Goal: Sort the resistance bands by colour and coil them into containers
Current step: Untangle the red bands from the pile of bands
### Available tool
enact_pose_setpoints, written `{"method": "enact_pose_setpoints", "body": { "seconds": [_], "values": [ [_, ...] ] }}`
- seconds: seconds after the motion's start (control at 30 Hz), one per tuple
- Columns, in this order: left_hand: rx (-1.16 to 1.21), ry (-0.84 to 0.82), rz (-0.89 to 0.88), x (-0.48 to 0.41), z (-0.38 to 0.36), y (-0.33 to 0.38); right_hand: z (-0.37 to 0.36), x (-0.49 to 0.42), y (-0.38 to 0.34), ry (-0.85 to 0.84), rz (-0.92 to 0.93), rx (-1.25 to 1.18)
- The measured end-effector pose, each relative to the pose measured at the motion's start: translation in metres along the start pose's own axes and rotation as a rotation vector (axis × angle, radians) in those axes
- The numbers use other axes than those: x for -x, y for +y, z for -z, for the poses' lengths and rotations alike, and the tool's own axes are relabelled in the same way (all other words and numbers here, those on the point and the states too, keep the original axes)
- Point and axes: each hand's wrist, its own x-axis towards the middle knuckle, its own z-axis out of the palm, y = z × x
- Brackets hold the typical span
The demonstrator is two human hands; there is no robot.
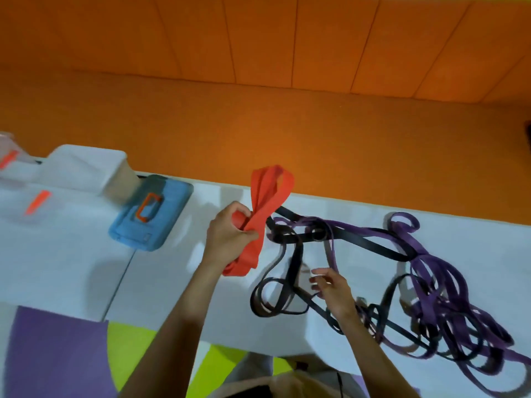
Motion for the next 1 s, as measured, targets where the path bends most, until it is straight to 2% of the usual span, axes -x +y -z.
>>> {"method": "enact_pose_setpoints", "body": {
  "seconds": [0.13, 0.27, 0.37, 0.63, 0.77, 0.9, 1.0],
  "values": [
    [-0.039, 0.024, 0.002, -0.024, 0.043, -0.021, -0.038, 0.004, -0.003, -0.082, 0.036, 0.100],
    [-0.040, 0.003, 0.066, -0.045, 0.056, -0.061, -0.054, 0.013, 0.000, -0.173, -0.001, 0.191],
    [-0.165, -0.040, 0.107, -0.055, 0.053, -0.094, -0.055, 0.020, 0.004, -0.204, -0.012, 0.240],
    [-0.511, -0.106, 0.243, -0.036, 0.028, -0.186, -0.038, 0.033, 0.024, -0.145, -0.078, 0.262],
    [-0.663, -0.067, 0.330, -0.020, 0.010, -0.194, -0.028, 0.033, 0.032, -0.131, -0.103, 0.269],
    [-0.683, 0.024, 0.331, -0.006, -0.007, -0.184, -0.017, 0.031, 0.036, -0.132, -0.113, 0.251],
    [-0.693, 0.014, 0.352, 0.002, -0.022, -0.175, -0.004, 0.028, 0.037, -0.129, -0.069, 0.259]
  ]
}}
